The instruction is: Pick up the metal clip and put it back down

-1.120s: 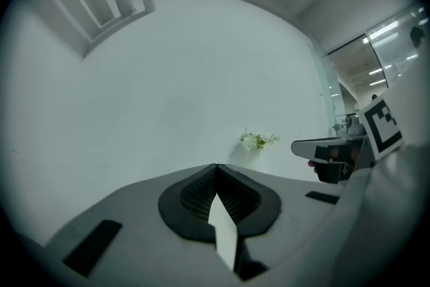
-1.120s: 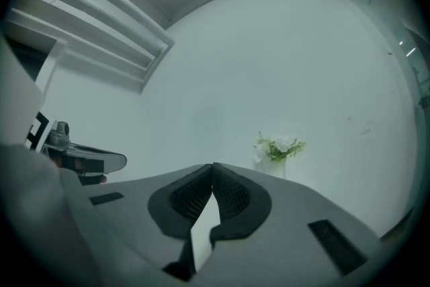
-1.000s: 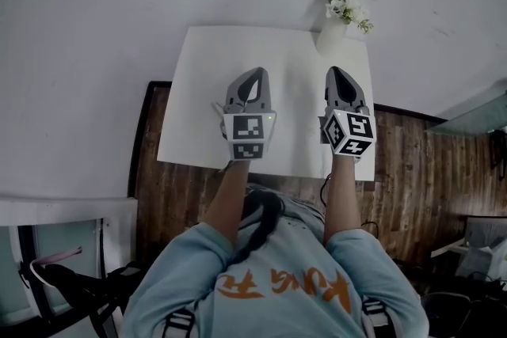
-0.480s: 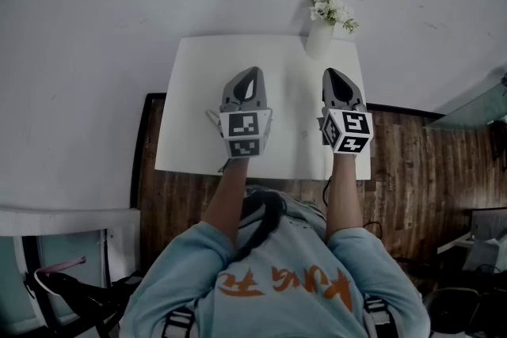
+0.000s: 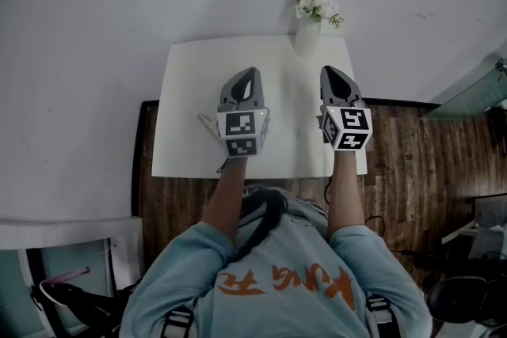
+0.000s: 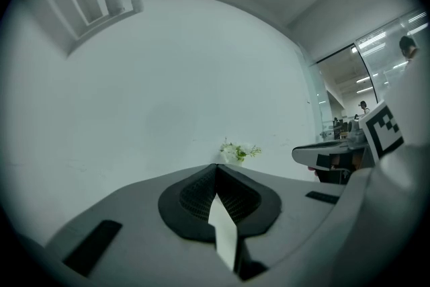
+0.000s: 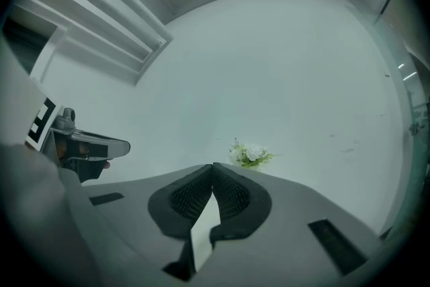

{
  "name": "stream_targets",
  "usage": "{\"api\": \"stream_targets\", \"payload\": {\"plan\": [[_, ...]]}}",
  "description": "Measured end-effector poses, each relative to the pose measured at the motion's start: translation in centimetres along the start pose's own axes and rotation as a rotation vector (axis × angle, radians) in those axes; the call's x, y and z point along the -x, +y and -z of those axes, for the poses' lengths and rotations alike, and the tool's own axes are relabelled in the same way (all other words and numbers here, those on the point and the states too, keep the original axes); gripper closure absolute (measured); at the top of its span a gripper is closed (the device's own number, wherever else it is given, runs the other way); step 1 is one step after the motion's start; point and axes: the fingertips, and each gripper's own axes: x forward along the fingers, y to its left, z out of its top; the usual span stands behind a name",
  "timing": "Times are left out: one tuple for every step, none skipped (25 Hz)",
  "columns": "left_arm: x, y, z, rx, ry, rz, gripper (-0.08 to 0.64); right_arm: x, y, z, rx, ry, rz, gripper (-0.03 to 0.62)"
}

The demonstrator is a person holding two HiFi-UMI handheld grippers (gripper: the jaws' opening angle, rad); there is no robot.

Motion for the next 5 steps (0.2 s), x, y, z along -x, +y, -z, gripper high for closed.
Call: {"api": "stream_targets", "payload": {"plan": [[-0.1, -0.3, 0.0, -0.002, 0.001, 0.006, 0.54, 0.2, -0.2, -0.1, 0.0, 0.0, 0.005, 0.58], [-0.2, -0.5, 0.1, -0.004, 0.001, 0.011, 0.54, 0.3, -0.4, -0.1, -0.001, -0.001, 0.011, 0.58], [-0.2, -0.8, 0.1, -0.007, 0.0, 0.017, 0.54, 0.5, -0.7, -0.1, -0.002, -0.001, 0.018, 0.58], [-0.3, -1.1, 0.2, -0.01, -0.001, 0.024, 0.54, 0.6, -0.9, 0.0, -0.003, -0.002, 0.025, 0.58], [-0.4, -1.3, 0.2, -0.013, -0.002, 0.03, 0.54, 0.7, -1.2, 0.0, -0.003, -0.002, 0.032, 0.58]]}}
